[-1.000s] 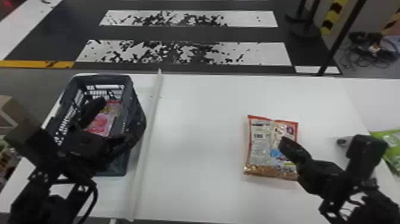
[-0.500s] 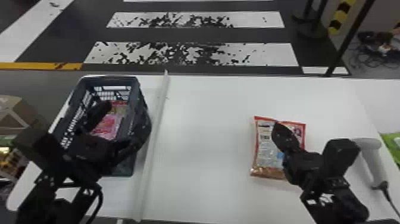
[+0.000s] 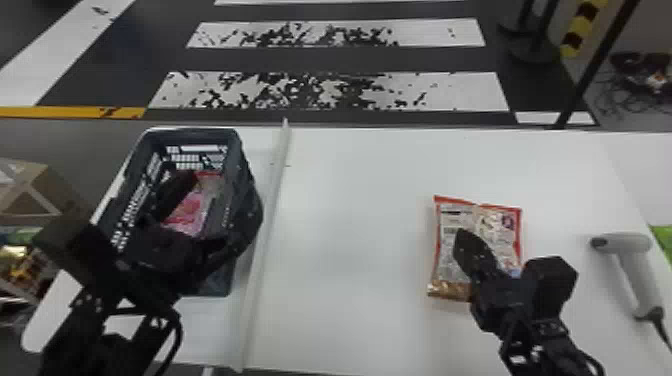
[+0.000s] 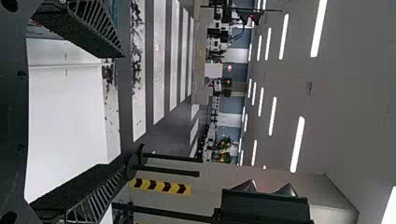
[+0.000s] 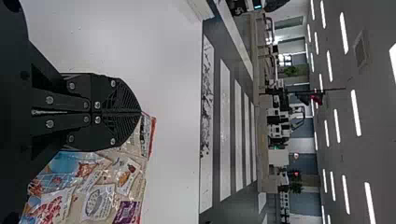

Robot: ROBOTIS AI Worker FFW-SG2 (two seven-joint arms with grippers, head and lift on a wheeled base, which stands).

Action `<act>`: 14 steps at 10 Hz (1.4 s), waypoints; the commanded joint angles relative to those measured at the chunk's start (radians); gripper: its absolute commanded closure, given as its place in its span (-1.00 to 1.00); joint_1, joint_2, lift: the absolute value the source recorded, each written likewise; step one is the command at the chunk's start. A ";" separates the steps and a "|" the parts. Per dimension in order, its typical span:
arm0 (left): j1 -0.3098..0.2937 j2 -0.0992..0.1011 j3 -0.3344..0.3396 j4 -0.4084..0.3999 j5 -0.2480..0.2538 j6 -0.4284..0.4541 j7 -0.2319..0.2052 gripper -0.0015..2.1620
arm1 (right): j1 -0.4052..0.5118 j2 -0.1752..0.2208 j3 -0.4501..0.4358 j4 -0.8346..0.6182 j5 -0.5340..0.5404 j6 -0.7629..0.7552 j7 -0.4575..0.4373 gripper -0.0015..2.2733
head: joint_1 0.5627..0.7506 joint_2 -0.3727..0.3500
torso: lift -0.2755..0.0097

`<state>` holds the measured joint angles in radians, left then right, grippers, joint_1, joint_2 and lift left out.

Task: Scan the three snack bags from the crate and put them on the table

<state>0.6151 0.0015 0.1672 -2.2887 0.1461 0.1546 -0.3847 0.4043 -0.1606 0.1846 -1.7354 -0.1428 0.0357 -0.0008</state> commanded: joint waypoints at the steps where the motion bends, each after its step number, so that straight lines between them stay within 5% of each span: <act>1: 0.006 -0.004 0.000 0.000 0.001 -0.005 0.000 -0.98 | -0.015 0.000 0.003 0.033 0.008 0.016 -0.002 0.84 | 0.41 0.27 | 0.28; 6: 0.012 -0.004 -0.003 0.002 0.010 -0.017 -0.005 -0.98 | -0.030 -0.031 -0.025 0.120 -0.024 -0.009 -0.015 0.84 | 0.41 0.19 | 0.28; 14: 0.005 -0.004 -0.014 0.014 0.021 -0.033 -0.006 -0.98 | 0.106 -0.094 -0.094 0.065 -0.118 -0.095 0.084 0.84 | 0.41 -0.01 | 0.28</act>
<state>0.6201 0.0015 0.1547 -2.2749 0.1672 0.1220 -0.3911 0.4998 -0.2491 0.0906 -1.6627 -0.2580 -0.0470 0.0829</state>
